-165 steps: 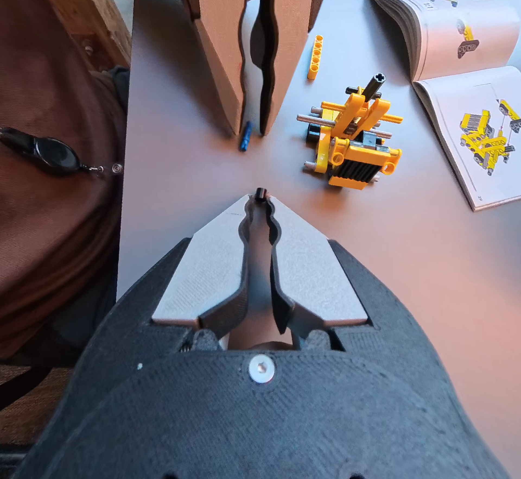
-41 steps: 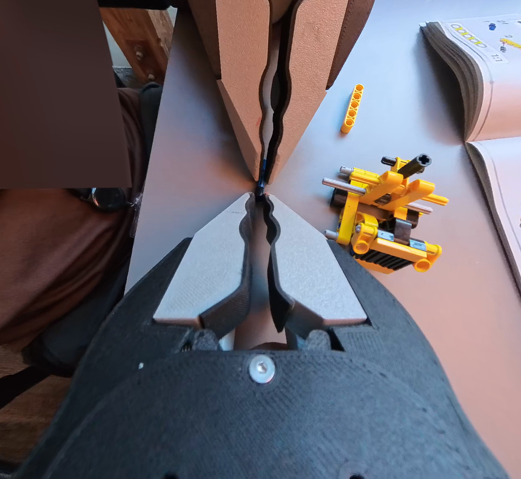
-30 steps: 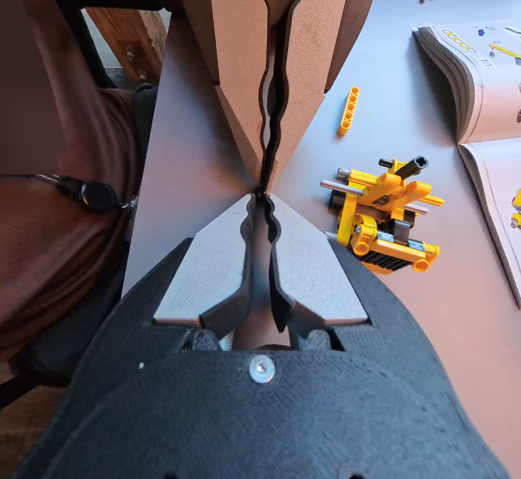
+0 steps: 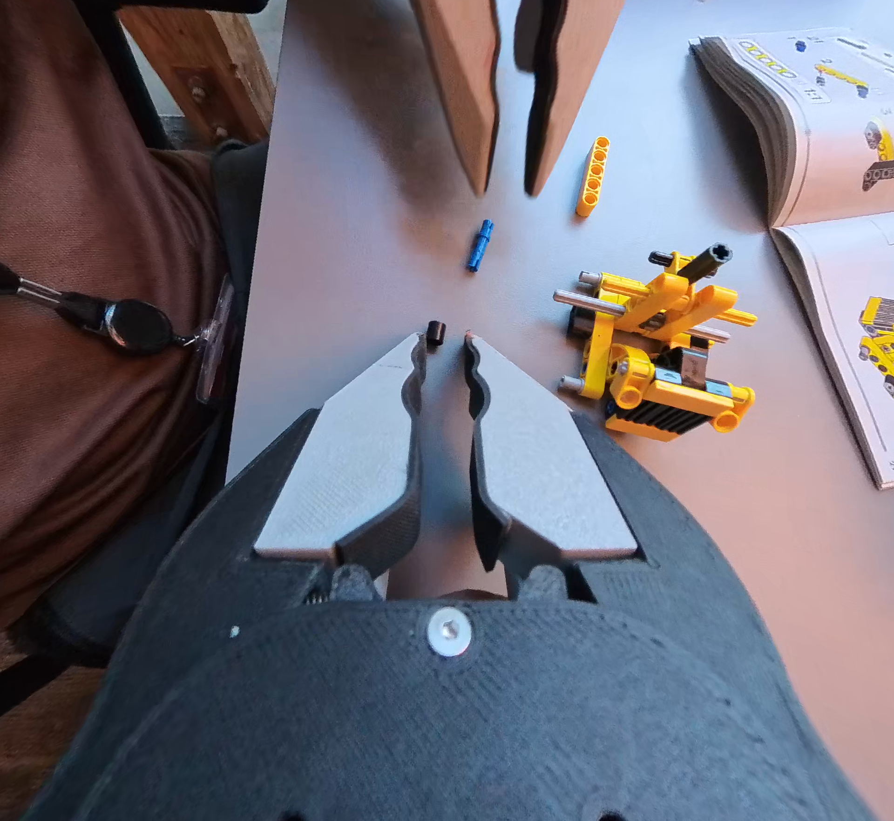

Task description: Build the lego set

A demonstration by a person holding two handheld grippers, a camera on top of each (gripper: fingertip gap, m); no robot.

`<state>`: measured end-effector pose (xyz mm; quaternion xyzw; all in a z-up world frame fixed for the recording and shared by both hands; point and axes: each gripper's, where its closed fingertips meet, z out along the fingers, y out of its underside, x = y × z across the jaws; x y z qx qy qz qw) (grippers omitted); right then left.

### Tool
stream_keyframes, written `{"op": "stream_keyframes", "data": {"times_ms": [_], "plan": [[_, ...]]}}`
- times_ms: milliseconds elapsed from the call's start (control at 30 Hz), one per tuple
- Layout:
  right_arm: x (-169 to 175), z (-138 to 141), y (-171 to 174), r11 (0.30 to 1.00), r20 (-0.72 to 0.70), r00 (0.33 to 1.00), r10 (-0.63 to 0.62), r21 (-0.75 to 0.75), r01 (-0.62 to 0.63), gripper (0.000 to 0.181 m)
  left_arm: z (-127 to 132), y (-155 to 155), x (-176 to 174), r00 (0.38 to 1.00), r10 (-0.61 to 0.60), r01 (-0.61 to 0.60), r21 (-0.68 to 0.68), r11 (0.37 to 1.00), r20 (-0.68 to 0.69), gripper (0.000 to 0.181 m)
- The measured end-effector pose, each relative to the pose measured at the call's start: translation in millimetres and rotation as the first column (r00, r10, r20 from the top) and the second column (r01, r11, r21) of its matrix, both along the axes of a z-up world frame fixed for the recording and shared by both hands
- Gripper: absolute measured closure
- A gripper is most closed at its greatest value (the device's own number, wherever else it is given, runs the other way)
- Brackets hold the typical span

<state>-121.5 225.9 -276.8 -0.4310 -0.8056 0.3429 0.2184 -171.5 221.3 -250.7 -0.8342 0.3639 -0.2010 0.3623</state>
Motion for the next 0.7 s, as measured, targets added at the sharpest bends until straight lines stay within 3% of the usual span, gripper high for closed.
{"op": "stream_keyframes", "data": {"times_ms": [100, 233, 367, 700], "plan": [[-0.1, 0.1, -0.2, 1.000, -0.009, 1.000, 0.000, 0.013, 0.000, 0.169, -24.2, 0.4, 8.0, 0.996, -0.039, 0.035, -0.055, 0.998, -0.075, 0.165], [0.3, -0.3, -2.0, 1.000, -0.016, 1.000, 0.005, 0.026, -0.005, 0.176, -26.0, 3.3, 14.1, 0.996, -0.064, 0.063, -0.026, 0.998, -0.063, 0.178], [-0.1, -0.6, -1.9, 0.999, -0.020, 1.000, 0.003, 0.034, -0.002, 0.177, -26.1, -4.3, 20.4, 0.994, -0.109, 0.109, -0.060, 0.992, -0.006, 0.179], [-20.2, 0.1, -8.5, 0.998, -0.038, 0.999, -0.004, 0.059, 0.007, 0.173, -26.1, -0.4, 12.4, 0.998, -0.055, 0.054, -0.024, 0.998, -0.042, 0.179]]}}
